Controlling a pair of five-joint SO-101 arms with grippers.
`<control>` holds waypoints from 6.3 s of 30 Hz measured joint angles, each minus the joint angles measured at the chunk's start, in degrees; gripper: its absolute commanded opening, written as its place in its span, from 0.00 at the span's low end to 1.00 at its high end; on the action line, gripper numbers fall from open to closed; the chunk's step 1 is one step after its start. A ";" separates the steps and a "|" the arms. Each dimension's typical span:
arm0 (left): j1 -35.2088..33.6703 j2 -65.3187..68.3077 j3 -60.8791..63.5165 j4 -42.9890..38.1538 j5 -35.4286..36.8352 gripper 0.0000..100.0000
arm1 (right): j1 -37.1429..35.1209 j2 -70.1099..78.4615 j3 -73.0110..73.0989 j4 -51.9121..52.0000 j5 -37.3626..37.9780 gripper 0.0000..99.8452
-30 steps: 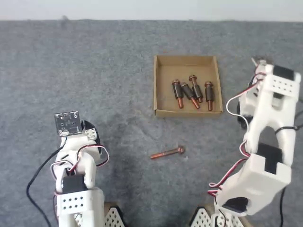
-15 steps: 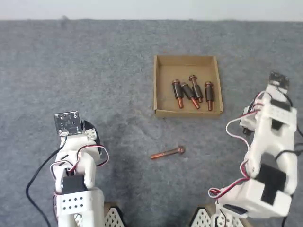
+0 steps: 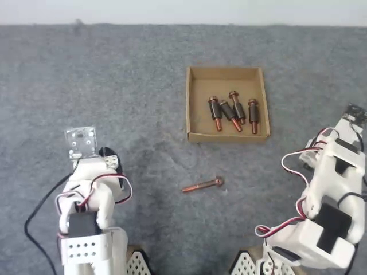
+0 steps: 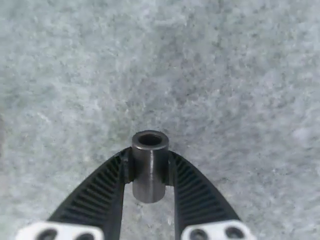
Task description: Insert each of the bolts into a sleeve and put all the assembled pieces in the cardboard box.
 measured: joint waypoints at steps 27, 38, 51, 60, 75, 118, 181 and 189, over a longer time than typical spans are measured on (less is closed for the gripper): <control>44.40 62.59 -32.26 4.57 -7.21 0.02 | -0.18 4.04 -1.76 0.00 0.00 0.01; 50.02 68.92 -32.26 -1.58 -19.34 0.12 | -0.26 4.31 -1.85 0.00 0.00 0.01; 50.11 72.62 -32.26 -8.18 -20.04 0.15 | -1.05 4.31 -1.85 0.00 0.00 0.01; 50.11 84.31 -39.56 -9.14 -20.04 0.15 | -1.05 4.31 -1.85 0.00 0.00 0.01; 51.87 96.88 -51.52 -2.55 -16.44 0.01 | -1.05 4.31 -1.85 0.00 0.00 0.01; 10.55 61.01 -19.16 -16.79 -5.80 0.01 | -0.97 4.40 -1.85 -9.32 0.00 0.01; 1.76 57.58 -15.47 -26.20 -5.63 0.01 | -56.70 5.27 55.03 -134.77 -0.18 0.01; 2.37 57.58 -15.47 -26.20 -5.63 0.01 | -57.05 5.27 55.21 -134.77 -0.18 0.01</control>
